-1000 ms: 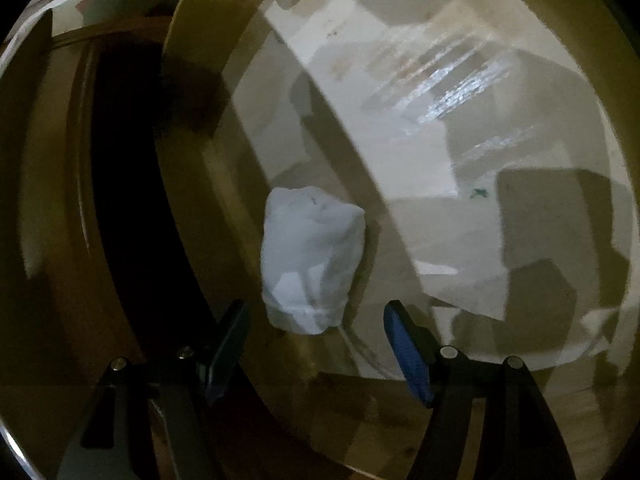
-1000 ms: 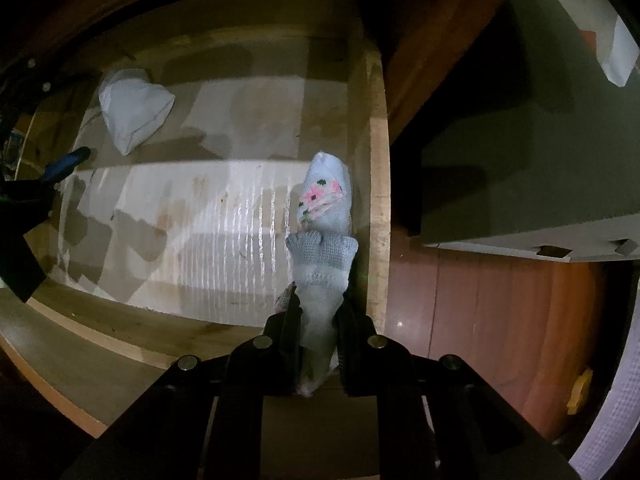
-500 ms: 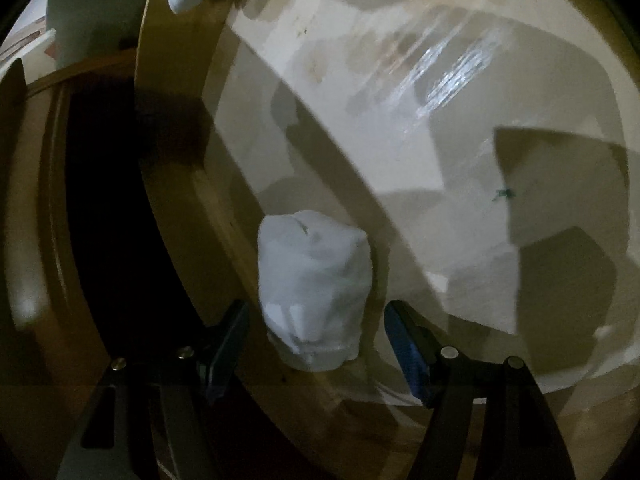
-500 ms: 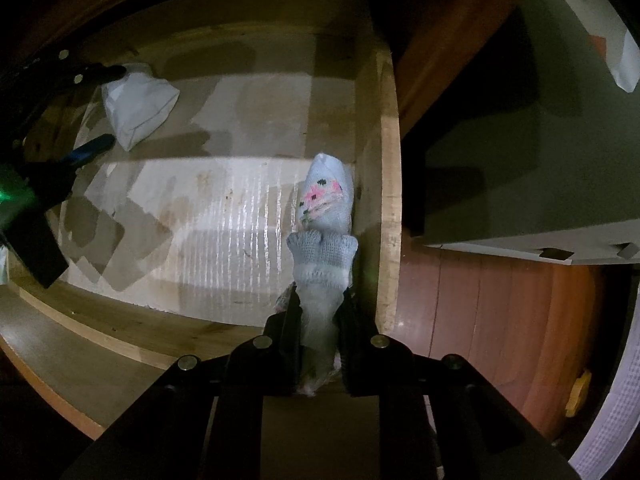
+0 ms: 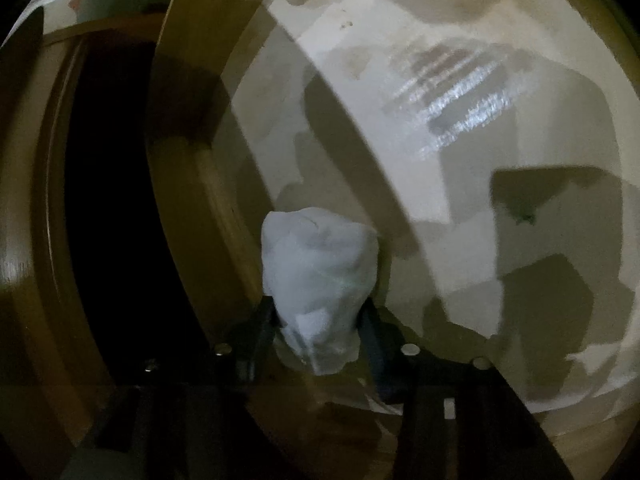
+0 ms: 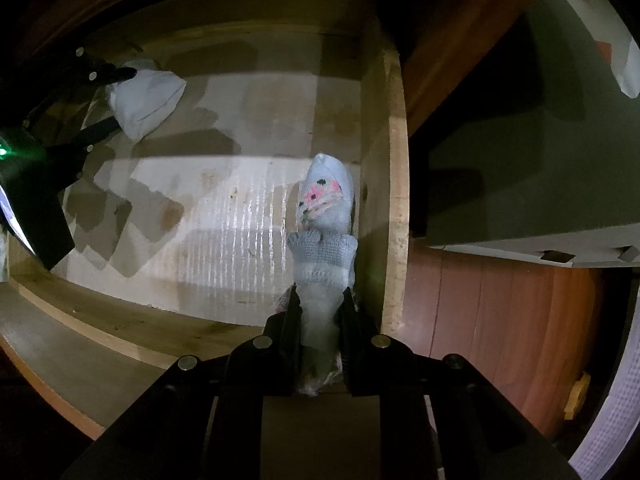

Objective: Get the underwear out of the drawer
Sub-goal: 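Grasp the white folded cloth with the left gripper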

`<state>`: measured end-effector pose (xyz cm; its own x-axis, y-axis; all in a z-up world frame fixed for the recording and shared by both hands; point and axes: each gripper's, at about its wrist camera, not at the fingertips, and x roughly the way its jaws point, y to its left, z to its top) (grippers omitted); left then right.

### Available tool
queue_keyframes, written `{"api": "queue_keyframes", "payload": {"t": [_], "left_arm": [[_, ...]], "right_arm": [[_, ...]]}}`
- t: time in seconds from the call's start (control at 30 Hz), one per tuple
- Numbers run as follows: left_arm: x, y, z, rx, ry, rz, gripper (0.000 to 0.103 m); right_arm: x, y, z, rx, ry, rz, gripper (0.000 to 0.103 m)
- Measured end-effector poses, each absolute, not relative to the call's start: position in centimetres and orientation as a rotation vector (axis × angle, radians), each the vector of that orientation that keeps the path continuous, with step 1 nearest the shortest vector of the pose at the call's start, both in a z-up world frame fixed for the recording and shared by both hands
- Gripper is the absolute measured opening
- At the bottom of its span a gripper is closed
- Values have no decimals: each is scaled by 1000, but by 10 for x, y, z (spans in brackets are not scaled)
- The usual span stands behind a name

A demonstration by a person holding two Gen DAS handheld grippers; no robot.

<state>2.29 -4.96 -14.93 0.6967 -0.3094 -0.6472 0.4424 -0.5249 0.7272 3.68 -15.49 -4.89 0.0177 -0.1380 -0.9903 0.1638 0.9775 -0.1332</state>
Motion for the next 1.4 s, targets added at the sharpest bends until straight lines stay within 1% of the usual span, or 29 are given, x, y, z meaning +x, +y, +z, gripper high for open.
{"api": "queue_keyframes", "payload": {"t": [0.03, 0.1, 0.3, 0.6, 0.8, 1.03, 1.17, 1.4], "left_arm": [[22, -49, -146, 1885, 127, -945, 35], [21, -50, -141, 1849, 191, -956, 35], [14, -49, -138, 1803, 287, -961, 34], [25, -56, -120, 1651, 563, -945, 32], [48, -61, -100, 1465, 768, -946, 31], [72, -51, -73, 1143, 1018, -940, 31], [77, -40, -63, 1020, 1089, -928, 31], [70, -27, -51, 876, 1133, -916, 31]], "right_arm": [[37, -155, -49, 21, 1535, -234, 16], [36, -154, -49, 21, 1536, -231, 16], [35, -154, -47, 21, 1536, -225, 16], [36, -154, -47, 21, 1537, -223, 16], [36, -154, -48, 23, 1538, -223, 16], [37, -153, -46, 25, 1539, -216, 16], [37, -153, -45, 25, 1539, -212, 16], [36, -156, -44, 38, 1539, -210, 16]]}}
